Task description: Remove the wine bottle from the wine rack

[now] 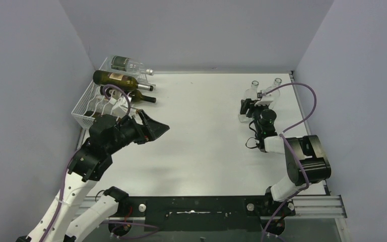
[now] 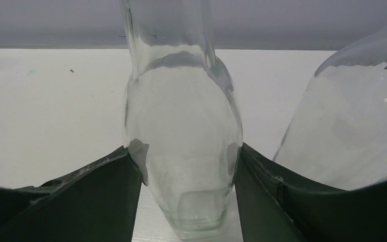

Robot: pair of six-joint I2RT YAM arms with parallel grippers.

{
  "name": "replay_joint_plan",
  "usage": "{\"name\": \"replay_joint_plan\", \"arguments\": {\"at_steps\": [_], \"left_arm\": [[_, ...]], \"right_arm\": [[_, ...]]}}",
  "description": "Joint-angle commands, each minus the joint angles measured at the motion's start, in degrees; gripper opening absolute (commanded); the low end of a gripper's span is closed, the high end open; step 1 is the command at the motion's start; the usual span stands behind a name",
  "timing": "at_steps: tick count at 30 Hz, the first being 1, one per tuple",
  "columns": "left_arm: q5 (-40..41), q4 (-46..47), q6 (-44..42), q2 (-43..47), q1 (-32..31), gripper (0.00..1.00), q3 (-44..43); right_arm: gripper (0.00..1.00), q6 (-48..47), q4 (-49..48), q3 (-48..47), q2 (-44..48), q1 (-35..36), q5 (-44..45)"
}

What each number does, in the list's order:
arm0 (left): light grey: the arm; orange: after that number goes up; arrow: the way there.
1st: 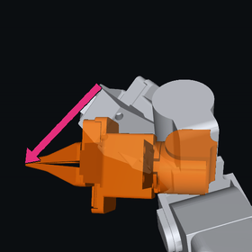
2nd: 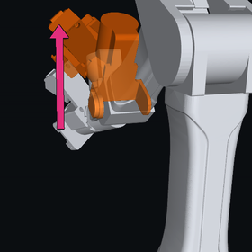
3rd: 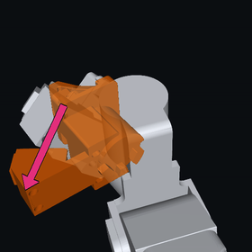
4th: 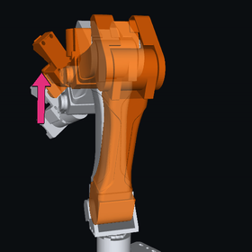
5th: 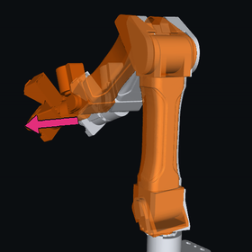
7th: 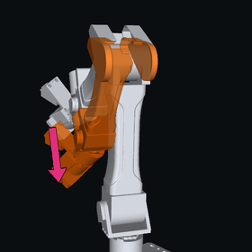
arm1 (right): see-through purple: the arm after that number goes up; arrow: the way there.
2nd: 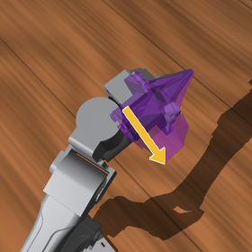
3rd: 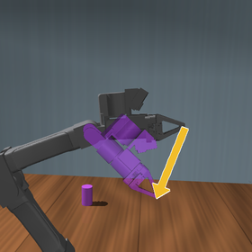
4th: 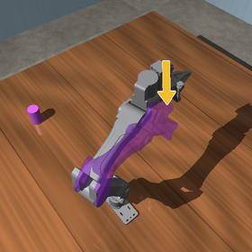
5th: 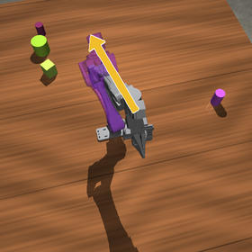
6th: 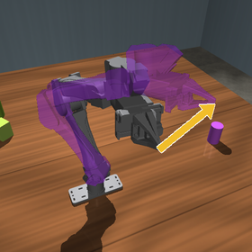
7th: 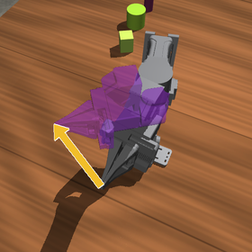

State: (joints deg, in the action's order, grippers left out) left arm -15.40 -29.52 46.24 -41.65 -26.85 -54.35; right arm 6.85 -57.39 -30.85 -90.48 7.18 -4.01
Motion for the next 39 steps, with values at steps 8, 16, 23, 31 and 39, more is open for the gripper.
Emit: {"name": "replay_joint_plan", "arguments": {"at_steps": [8, 16, 23, 31, 39], "left_arm": [[1.8, 2.1, -1.1, -0.4, 0.2, 0.80, -3.2], [2.2, 2.8, -0.7, -0.8, 0.2, 0.80, -2.3], [2.6, 4.6, -1.1, -1.6, 0.2, 0.80, -0.2], [2.8, 9.1, -0.5, -1.9, 0.4, 0.80, 7.1], [6.8, 9.7, -5.4, -10.3, 1.2, 0.80, 0.6]], "right_arm": [[0.82, -2.3, -6.4, 0.6, 0.5, 1.4, 5.1], [0.98, -2.8, 0.6, 0.1, 4.9, 2.0, 6.4], [0.98, -1.9, 10.9, 5.8, 15.0, 2.7, 6.1], [0.98, -0.4, 26.6, 17.3, 38.4, 3.1, 0.0], [0.97, 11.6, 39.3, 14.0, 52.7, 3.2, 2.8]]}}
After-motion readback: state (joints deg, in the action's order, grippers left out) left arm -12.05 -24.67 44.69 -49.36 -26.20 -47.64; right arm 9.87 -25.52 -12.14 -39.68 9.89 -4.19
